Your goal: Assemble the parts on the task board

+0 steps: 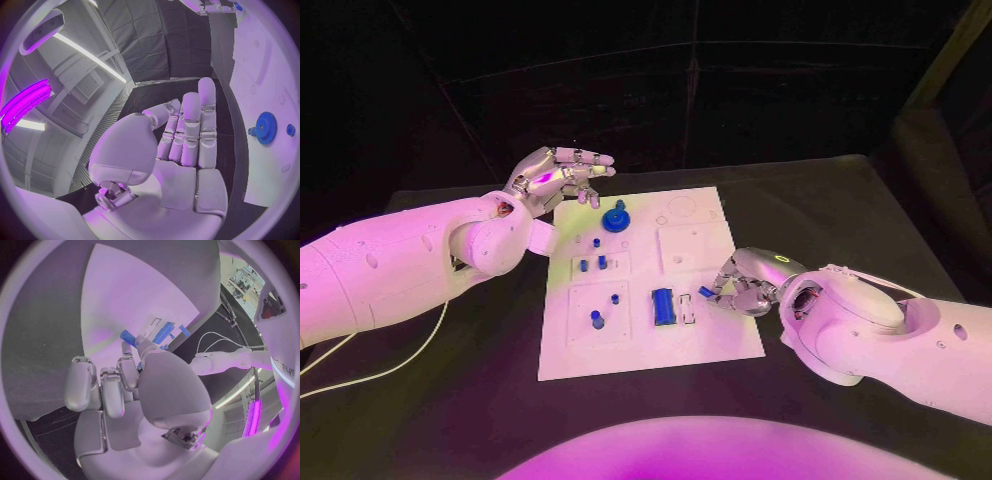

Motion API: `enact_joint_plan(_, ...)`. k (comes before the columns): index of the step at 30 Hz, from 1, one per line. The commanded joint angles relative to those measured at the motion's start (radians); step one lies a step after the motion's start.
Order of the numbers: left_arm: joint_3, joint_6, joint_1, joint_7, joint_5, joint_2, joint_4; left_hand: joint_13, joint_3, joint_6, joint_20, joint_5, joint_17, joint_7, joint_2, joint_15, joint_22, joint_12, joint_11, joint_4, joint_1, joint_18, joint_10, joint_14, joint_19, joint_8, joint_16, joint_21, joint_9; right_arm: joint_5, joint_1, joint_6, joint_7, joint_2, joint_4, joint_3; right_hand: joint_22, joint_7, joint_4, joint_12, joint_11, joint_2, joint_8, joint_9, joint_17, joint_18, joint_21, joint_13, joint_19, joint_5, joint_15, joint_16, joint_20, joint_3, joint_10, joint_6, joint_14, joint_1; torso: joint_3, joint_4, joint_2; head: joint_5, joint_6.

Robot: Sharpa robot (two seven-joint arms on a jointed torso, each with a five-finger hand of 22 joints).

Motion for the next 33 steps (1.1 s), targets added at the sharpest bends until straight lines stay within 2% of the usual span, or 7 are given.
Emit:
enact_joint_plan(1,0.001,0.014,0.001,0.007,0.003,-0.002,0.003,-0.001,0.007,-0.006,0.000,0.000,-0.002,0.002,-0.001,0.002,0.000,0.005,0.000,-0.001,-0.009,0.013,-0.005,-0.006,-0.009,0.005,0.003,-0.003,0.001,0.088,0.001,-0.061,0.042,0.008,-0.005,0.000,0.002,0.003,-0.001,0.003,0.000,-0.006,-0.004,-0.002,0.264,-0.016,0.003,0.013,0.005,-0.005,0.004,0.003,0.005,0.008,0.004,0.005,0.104,-0.009,-0.0004,0.0006,0.000,0.000,-0.001)
enact_joint_plan(4,0.001,0.014,0.001,0.008,0.003,-0.002,0.003,-0.001,0.007,-0.006,0.000,0.000,-0.002,0.002,-0.001,0.002,0.000,0.005,0.000,-0.001,-0.009,0.013,-0.005,-0.006,-0.009,0.005,0.003,-0.003,0.001,0.112,0.001,-0.054,0.046,0.019,-0.012,0.000,0.002,0.003,0.002,0.004,0.001,-0.016,-0.005,-0.002,0.264,-0.016,0.003,0.014,0.005,-0.003,0.005,0.003,0.005,0.016,0.005,0.008,0.104,-0.021,-0.0006,-0.0002,0.000,0.001,-0.001)
enact_joint_plan(7,0.001,0.015,0.001,0.008,0.003,-0.002,0.004,-0.001,0.007,-0.006,0.000,0.000,-0.002,0.002,-0.001,0.002,0.000,0.005,0.000,-0.001,-0.009,0.013,-0.005,-0.006,-0.009,0.005,0.003,-0.003,0.001,0.131,0.001,-0.045,0.051,0.030,-0.017,0.000,0.003,0.003,0.010,0.005,0.002,-0.040,-0.007,-0.003,0.264,-0.016,0.003,0.015,0.005,0.035,0.006,0.003,0.007,0.019,0.006,0.011,0.104,-0.050,0.0001,-0.0010,0.001,0.001,-0.001)
enact_joint_plan(14,0.001,0.015,0.001,0.008,0.003,-0.003,0.005,-0.001,0.007,-0.006,0.000,0.000,-0.002,0.002,-0.001,0.002,0.000,0.005,0.000,-0.001,-0.009,0.013,-0.005,-0.006,-0.009,0.005,0.003,-0.003,0.001,0.154,0.001,-0.022,0.046,0.055,-0.032,0.000,0.005,0.003,0.031,0.010,0.002,-0.072,-0.007,-0.001,0.264,-0.016,0.004,0.019,0.006,0.082,0.007,0.003,0.008,0.003,0.011,0.023,0.104,-0.107,0.0000,-0.0004,0.000,0.002,-0.003)
enact_joint_plan(19,0.001,0.015,0.002,0.006,0.003,-0.003,0.006,-0.001,0.007,-0.006,0.000,0.000,-0.002,0.002,-0.001,0.002,0.000,0.005,0.000,-0.001,-0.009,0.013,-0.005,-0.006,-0.009,0.005,0.003,-0.003,0.001,0.157,0.000,0.008,0.027,0.067,-0.039,0.000,-0.004,-0.001,0.035,-0.002,-0.001,-0.078,-0.003,0.001,0.264,-0.014,0.000,0.012,0.003,0.098,0.005,0.003,0.006,-0.009,0.010,0.036,0.104,-0.123,0.0002,0.0016,0.000,-0.004,-0.002)
enact_joint_plan(23,0.001,0.016,0.002,0.005,0.002,-0.004,0.006,-0.001,0.009,-0.007,0.000,0.000,-0.002,0.003,-0.002,0.001,0.000,0.006,0.000,-0.003,-0.008,0.013,-0.006,-0.007,-0.009,0.006,0.004,-0.003,0.001,0.154,0.000,0.023,0.015,0.073,-0.045,0.000,-0.005,-0.005,0.038,-0.005,-0.004,-0.077,0.001,0.004,0.264,-0.014,0.000,0.009,0.003,0.101,0.002,0.003,0.005,-0.014,0.011,0.046,0.104,-0.131,0.0008,0.0000,-0.001,0.004,-0.004)
enact_joint_plan(33,0.001,0.018,0.002,0.004,-0.007,-0.006,0.007,-0.001,0.009,-0.007,0.000,0.000,-0.002,0.003,-0.002,0.001,0.000,0.006,0.000,-0.003,-0.008,0.013,-0.006,-0.007,-0.009,0.006,0.004,-0.003,0.001,0.144,0.000,0.050,0.000,0.082,-0.053,0.000,-0.004,-0.019,0.043,-0.001,-0.015,-0.071,0.015,0.012,0.264,-0.014,-0.001,0.013,0.004,0.104,-0.006,0.003,-0.002,-0.025,0.017,0.075,0.104,-0.142,0.0005,-0.0001,0.000,0.006,-0.006)
